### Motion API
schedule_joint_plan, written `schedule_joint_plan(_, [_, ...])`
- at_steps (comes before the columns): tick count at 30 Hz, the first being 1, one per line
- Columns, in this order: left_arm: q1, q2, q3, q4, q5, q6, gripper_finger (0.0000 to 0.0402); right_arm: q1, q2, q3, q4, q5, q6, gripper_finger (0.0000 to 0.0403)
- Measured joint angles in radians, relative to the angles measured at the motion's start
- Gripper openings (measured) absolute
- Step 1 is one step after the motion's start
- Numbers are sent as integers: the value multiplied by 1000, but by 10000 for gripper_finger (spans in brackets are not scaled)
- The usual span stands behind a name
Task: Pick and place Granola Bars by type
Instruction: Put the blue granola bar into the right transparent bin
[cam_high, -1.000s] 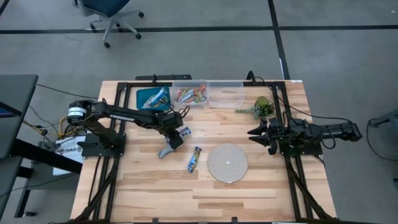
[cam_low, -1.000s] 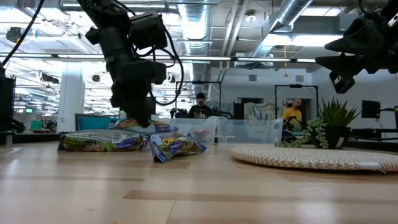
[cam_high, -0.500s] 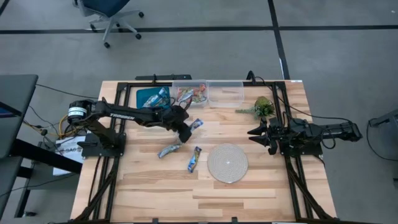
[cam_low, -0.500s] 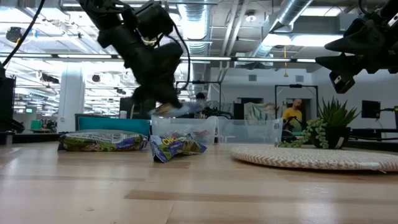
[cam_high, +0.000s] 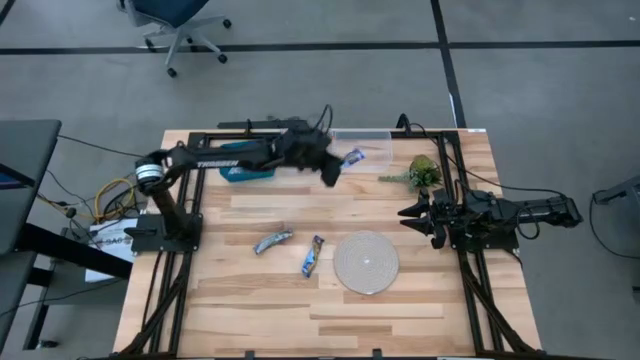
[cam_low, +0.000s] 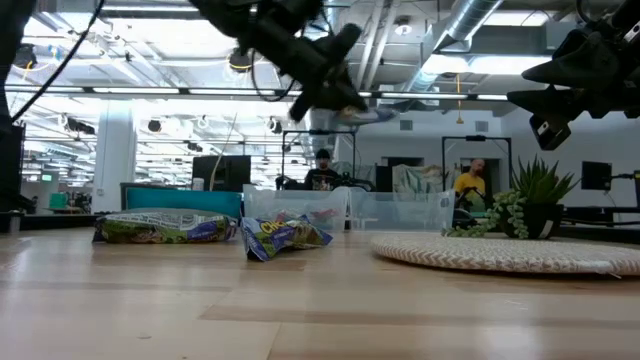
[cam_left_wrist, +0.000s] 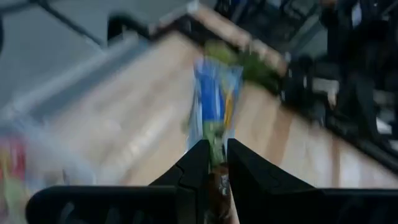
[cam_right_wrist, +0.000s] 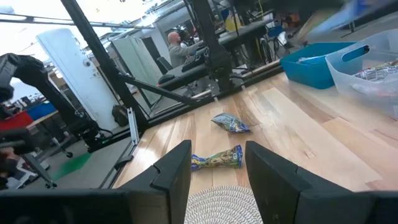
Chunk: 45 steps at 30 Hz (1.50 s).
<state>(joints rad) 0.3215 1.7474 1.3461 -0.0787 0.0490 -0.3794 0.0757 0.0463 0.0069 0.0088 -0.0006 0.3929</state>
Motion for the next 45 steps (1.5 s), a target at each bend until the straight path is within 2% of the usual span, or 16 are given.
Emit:
schedule_joint_plan(7, [61,160,323,-178,-2,114,50,0,0,0,0,0,0,142])
schedule_joint_plan(13, [89,304,508,-288,22,130,50,0,0,0,0,0,0,143])
schedule_joint_plan(19, [88,299,519,-334,23,162,50,0,0,0,0,0,0,142])
schedule_joint_plan(23, [85,301,518,-382,62,167,50,0,0,0,0,0,0,144])
schedule_joint_plan(27, [53,301,518,-459,78,237,57,0,0,0,0,0,0,143])
schedule_joint_plan(31, [18,301,518,-530,92,329,82,0,0,0,0,0,0,141])
schedule_joint_plan(38, [-29,301,517,-646,98,427,149,0,0,0,0,0,0,144])
schedule_joint_plan(45, [-47,339,482,-662,-3,466,182,0,0,0,0,0,0,142])
